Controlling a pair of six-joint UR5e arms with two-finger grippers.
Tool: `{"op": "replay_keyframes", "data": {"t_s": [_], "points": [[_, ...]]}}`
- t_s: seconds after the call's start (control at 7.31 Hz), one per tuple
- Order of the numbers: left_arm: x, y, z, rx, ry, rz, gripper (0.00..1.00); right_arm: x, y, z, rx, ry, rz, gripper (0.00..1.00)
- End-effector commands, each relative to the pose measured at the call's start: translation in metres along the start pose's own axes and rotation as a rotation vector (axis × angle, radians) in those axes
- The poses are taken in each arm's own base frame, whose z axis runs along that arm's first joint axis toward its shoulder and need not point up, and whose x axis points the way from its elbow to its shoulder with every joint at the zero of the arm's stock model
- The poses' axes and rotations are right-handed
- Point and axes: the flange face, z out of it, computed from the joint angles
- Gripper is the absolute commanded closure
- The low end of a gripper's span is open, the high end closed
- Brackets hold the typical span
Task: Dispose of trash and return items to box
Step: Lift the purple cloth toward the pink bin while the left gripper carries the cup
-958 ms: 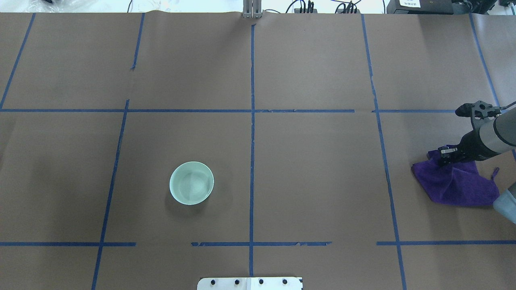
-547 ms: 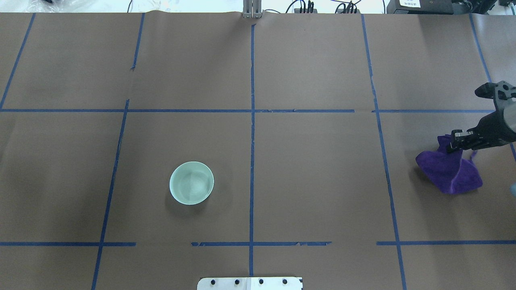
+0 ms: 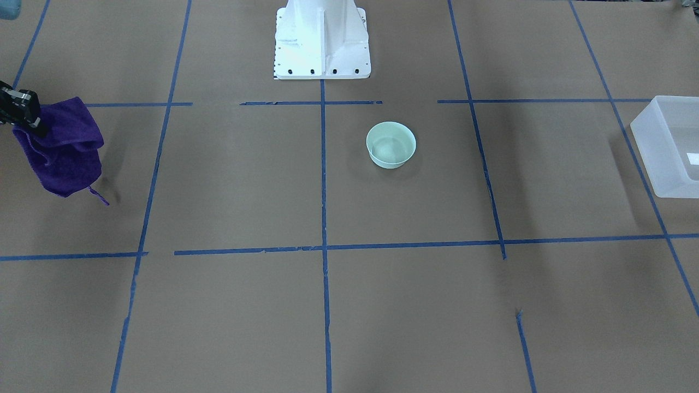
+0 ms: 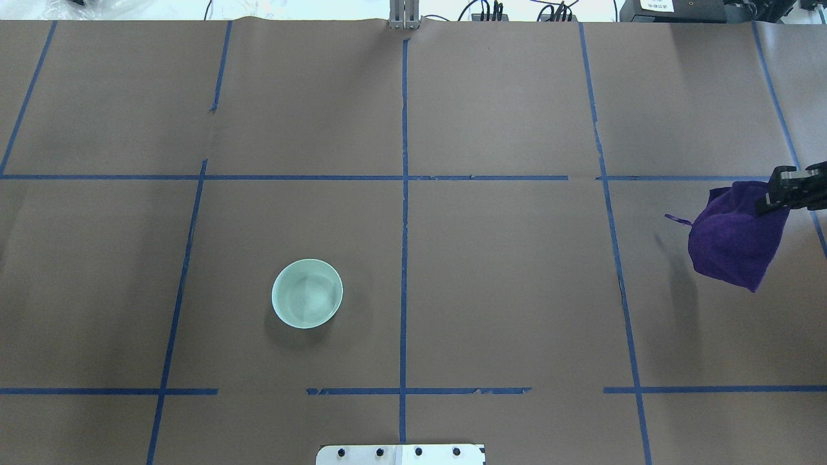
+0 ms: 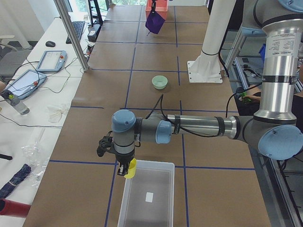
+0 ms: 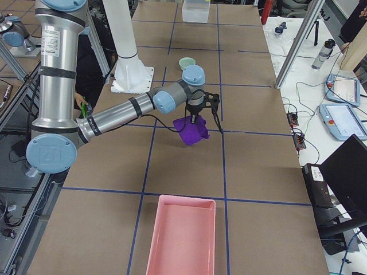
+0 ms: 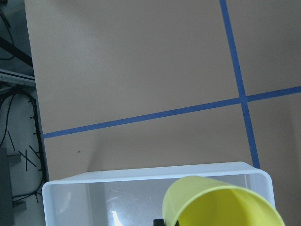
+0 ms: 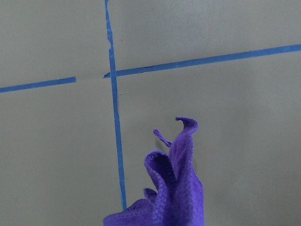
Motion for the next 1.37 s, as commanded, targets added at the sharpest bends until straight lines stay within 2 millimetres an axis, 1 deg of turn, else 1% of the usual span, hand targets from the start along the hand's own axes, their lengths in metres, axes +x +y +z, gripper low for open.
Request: {"op": "replay_keyframes", "data": {"t_s": [0.0, 0.14, 0.27, 0.41, 0.55, 0.68, 0.82, 0.96, 1.23], "points": [[-0.006, 0.041, 0.03, 0.014, 0.055, -0.041, 1.0, 0.017, -0.01, -0.038, 0.08, -0.006, 0.016, 1.0], [-0.008, 0.057, 0.048, 0.017, 0.1, -0.028, 1.0, 0.028, -0.012, -0.049, 0.104, -0.003, 0.019, 1.0], [0.006, 0.06, 0.069, 0.002, 0.163, 0.012, 1.0, 0.036, -0.015, -0.058, 0.127, -0.001, 0.013, 1.0], [0.009, 0.063, 0.083, -0.004, 0.174, 0.036, 1.0, 0.046, -0.011, -0.068, 0.145, 0.004, 0.004, 1.0], [0.013, 0.067, 0.102, -0.024, 0.184, 0.059, 1.0, 0.057, -0.012, -0.08, 0.174, 0.009, -0.011, 1.0], [0.011, 0.075, 0.124, -0.025, 0.208, 0.08, 1.0, 0.067, -0.012, -0.088, 0.191, 0.015, -0.009, 1.0], [0.008, 0.082, 0.138, -0.02, 0.22, 0.096, 1.0, 0.074, -0.014, -0.097, 0.211, 0.019, -0.014, 1.0], [0.014, 0.081, 0.138, -0.018, 0.267, 0.102, 1.0, 0.076, -0.014, -0.099, 0.216, 0.021, -0.011, 1.0], [0.016, 0.08, 0.136, -0.014, 0.272, 0.107, 1.0, 0.077, -0.014, -0.101, 0.22, 0.02, -0.009, 1.0]]}}
